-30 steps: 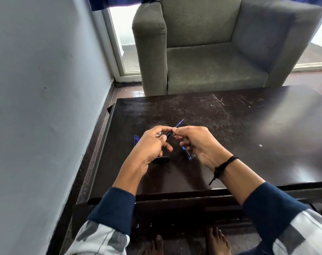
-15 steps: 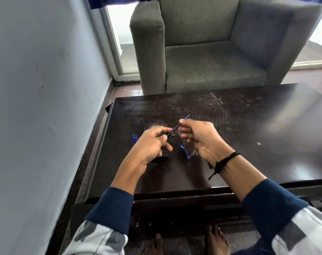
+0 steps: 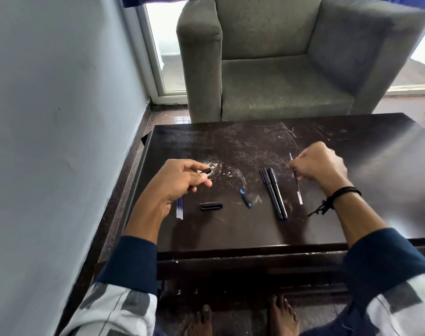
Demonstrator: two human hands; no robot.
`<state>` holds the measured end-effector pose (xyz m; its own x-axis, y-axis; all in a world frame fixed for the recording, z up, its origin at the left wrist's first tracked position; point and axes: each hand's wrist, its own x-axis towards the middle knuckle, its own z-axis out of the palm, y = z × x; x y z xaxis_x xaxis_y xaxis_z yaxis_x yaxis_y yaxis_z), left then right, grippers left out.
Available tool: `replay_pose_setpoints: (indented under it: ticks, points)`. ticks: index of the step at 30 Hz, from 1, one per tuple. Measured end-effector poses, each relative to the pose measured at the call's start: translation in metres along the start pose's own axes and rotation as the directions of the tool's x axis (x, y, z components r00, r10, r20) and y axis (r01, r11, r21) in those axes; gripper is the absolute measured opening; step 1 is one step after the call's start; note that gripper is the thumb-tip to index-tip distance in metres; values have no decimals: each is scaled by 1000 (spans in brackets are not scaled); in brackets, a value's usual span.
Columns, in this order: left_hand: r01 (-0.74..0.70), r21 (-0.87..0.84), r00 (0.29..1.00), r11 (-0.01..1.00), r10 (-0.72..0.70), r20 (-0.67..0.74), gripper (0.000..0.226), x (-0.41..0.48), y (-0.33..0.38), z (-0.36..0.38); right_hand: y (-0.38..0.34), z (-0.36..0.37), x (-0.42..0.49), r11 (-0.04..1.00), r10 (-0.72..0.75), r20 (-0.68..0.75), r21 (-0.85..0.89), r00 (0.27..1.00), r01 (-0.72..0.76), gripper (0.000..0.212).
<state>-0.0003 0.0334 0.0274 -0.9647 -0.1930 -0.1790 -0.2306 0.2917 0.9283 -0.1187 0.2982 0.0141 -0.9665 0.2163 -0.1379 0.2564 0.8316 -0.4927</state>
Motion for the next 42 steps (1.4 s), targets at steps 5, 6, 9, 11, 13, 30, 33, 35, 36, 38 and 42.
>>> replay_pose_setpoints:
  ticks: [5,6,9,11,13,30,33,35,36,38,42]
  points:
    - [8,12,997,1000,-7,-77,22,-1,-1,-13,-3,9,-5,968,-24,88,-248,996,45,8]
    - [8,17,996,1000,-6,-89,22,-1,-2,-15,-4,11,-5,963,-28,101,-265,995,54,6]
    - [16,22,993,1000,-13,-113,22,0,-4,-20,-4,15,-5,954,-44,124,-291,991,78,6]
    - [25,38,991,999,-20,-132,21,0,-6,-24,-3,16,-4,940,-60,124,-326,990,98,9]
    - [32,45,987,999,-24,-156,20,0,-6,-28,-2,16,-5,922,-104,96,-365,990,133,17]
    - [39,30,960,999,-30,-279,24,-4,-5,-42,-49,124,-121,137,-973,167,-145,161,980,14]
    - [32,25,959,999,-24,-281,24,-4,-5,-42,-45,129,-122,122,-973,175,-163,151,979,17]
    - [26,17,960,1000,-20,-280,24,-4,-5,-43,-46,129,-121,139,-971,174,-161,166,977,18]
    - [24,11,960,1000,-20,-278,24,-4,-5,-43,-46,129,-120,144,-969,176,-159,171,977,18]
    - [21,6,961,1000,-19,-277,24,-5,-4,-43,-46,128,-121,142,-969,180,-159,171,977,17]
    - [20,13,960,1000,-16,-279,24,-6,-4,-42,-47,128,-123,153,-966,181,-172,184,973,21]
